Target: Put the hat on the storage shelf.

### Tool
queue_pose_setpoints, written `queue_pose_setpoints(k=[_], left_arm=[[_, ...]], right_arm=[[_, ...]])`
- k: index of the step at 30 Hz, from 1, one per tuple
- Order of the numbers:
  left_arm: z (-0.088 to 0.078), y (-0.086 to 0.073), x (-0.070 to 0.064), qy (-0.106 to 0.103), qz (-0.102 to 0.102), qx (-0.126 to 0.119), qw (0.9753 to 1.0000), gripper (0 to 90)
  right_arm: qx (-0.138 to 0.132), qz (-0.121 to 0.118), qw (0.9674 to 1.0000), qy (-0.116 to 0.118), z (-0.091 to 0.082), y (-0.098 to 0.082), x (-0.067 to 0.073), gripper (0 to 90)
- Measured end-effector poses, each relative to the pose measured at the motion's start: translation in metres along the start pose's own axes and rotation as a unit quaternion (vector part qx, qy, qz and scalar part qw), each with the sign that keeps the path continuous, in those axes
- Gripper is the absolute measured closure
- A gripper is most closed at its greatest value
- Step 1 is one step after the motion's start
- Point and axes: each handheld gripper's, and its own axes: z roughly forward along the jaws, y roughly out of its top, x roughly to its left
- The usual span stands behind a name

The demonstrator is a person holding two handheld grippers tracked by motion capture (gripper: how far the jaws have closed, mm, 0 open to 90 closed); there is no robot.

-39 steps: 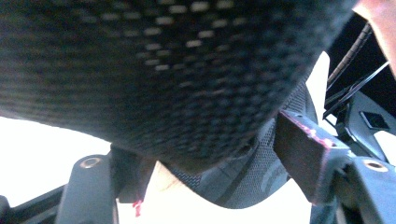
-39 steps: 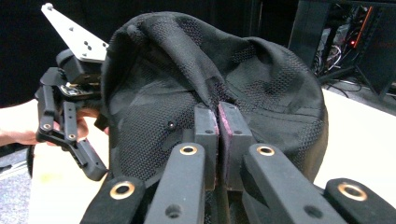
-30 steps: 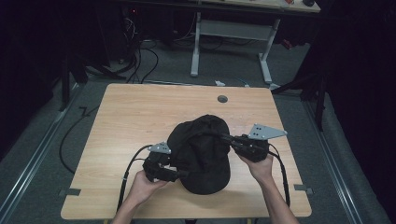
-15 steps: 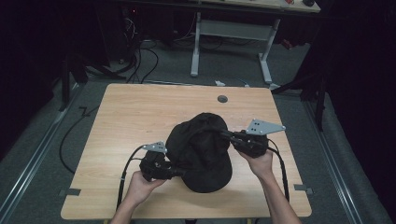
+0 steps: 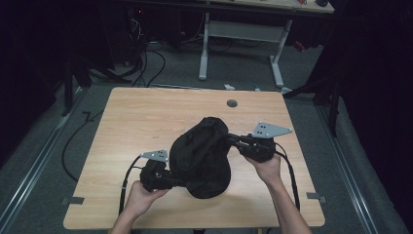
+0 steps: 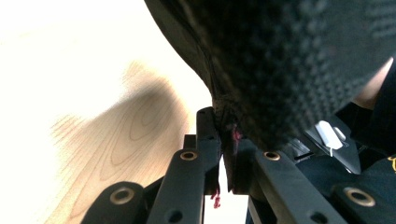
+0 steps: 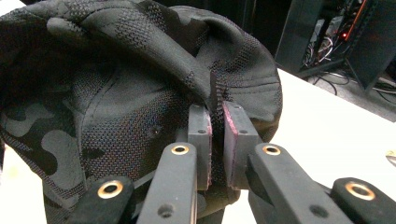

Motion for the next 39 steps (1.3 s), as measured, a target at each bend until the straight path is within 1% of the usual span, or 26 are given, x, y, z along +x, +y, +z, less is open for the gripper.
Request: queue_pose_setpoints(k=[3, 7, 8, 10, 12, 14, 17, 20, 21, 22, 23, 25, 26, 27, 28, 30, 32, 33, 34, 35, 37, 39], left_arm=[[-0.001, -0.002, -0.004, -0.002, 0.011, -0.005, 0.9999, 86.0], [-0.003, -0.003, -0.010, 0.000, 0.029, -0.015, 0.9995, 86.2], [-0.004, -0.003, -0.011, 0.004, 0.034, -0.019, 0.9992, 86.2], [-0.006, -0.004, -0.012, 0.007, 0.040, -0.024, 0.9989, 86.3], [-0.008, -0.004, -0.013, 0.009, 0.044, -0.029, 0.9986, 86.4], [-0.010, -0.004, -0.013, 0.010, 0.045, -0.034, 0.9984, 86.5], [-0.012, -0.003, -0.012, 0.014, 0.042, -0.044, 0.9980, 86.4], [-0.015, -0.001, -0.012, 0.019, 0.044, -0.054, 0.9974, 86.3], [-0.016, 0.000, -0.012, 0.021, 0.044, -0.058, 0.9972, 86.3], [-0.017, 0.000, -0.013, 0.023, 0.044, -0.063, 0.9968, 86.3], [-0.017, 0.001, -0.013, 0.024, 0.045, -0.066, 0.9965, 86.3], [-0.018, 0.002, -0.013, 0.026, 0.044, -0.073, 0.9960, 86.3], [-0.018, 0.002, -0.013, 0.028, 0.043, -0.077, 0.9957, 86.3], [-0.017, 0.003, -0.012, 0.030, 0.043, -0.079, 0.9955, 86.3], [-0.017, 0.004, -0.012, 0.031, 0.039, -0.081, 0.9955, 86.3], [-0.015, 0.005, -0.011, 0.039, 0.039, -0.082, 0.9950, 86.3], [-0.015, 0.007, -0.011, 0.045, 0.042, -0.081, 0.9948, 86.3], [-0.015, 0.008, -0.012, 0.045, 0.040, -0.082, 0.9948, 86.2], [-0.015, 0.008, -0.012, 0.047, 0.042, -0.080, 0.9948, 86.2], [-0.015, 0.008, -0.013, 0.050, 0.044, -0.079, 0.9946, 86.2], [-0.016, 0.009, -0.014, 0.054, 0.046, -0.079, 0.9943, 86.3], [-0.017, 0.010, -0.016, 0.059, 0.048, -0.083, 0.9937, 86.2]], right_arm=[[-0.007, 0.005, 0.9999, 0.006, -0.002, 0.001, -0.001, 81.8], [-0.016, 0.011, 0.9998, 0.004, -0.005, 0.002, -0.001, 77.1], [-0.018, 0.013, 0.9998, 0.003, -0.005, 0.002, -0.001, 74.8], [-0.016, 0.020, 0.9997, 0.002, -0.004, 0.002, -0.002, 66.5], [-0.016, 0.026, 0.9995, -0.008, -0.004, 0.002, -0.002, 58.3], [-0.020, 0.030, 0.9993, -0.012, -0.004, 0.001, -0.003, 52.1], [-0.019, 0.035, 0.9989, -0.026, -0.006, -0.002, -0.003, 46.1], [0.001, 0.041, 0.9983, -0.041, -0.007, -0.011, -0.003, 43.3], [0.013, 0.046, 0.9977, -0.047, -0.007, -0.016, -0.003, 42.6], [0.032, 0.050, 0.9967, -0.055, -0.006, -0.021, -0.004, 42.3], [0.046, 0.056, 0.9949, -0.069, -0.006, -0.028, -0.005, 42.4], [0.064, 0.065, 0.9915, -0.092, -0.007, -0.042, -0.006, 42.5], [0.073, 0.068, 0.9899, -0.100, -0.008, -0.048, -0.007, 42.5], [0.082, 0.075, 0.9873, -0.114, -0.009, -0.055, -0.008, 42.7], [0.091, 0.085, 0.9840, -0.128, -0.010, -0.062, -0.009, 42.7], [0.106, 0.105, 0.9772, -0.152, -0.013, -0.078, -0.014, 42.7], [0.124, 0.136, 0.9670, -0.176, -0.017, -0.096, -0.019, 42.5], [0.134, 0.150, 0.9612, -0.189, -0.019, -0.106, -0.022, 42.4], [0.141, 0.158, 0.9576, -0.195, -0.020, -0.112, -0.022, 42.3], [0.155, 0.162, 0.9526, -0.205, -0.022, -0.119, -0.023, 42.2], [0.170, 0.162, 0.9473, -0.218, -0.023, -0.127, -0.023, 42.3], [0.174, 0.165, 0.9428, -0.231, -0.026, -0.136, -0.023, 42.3]])
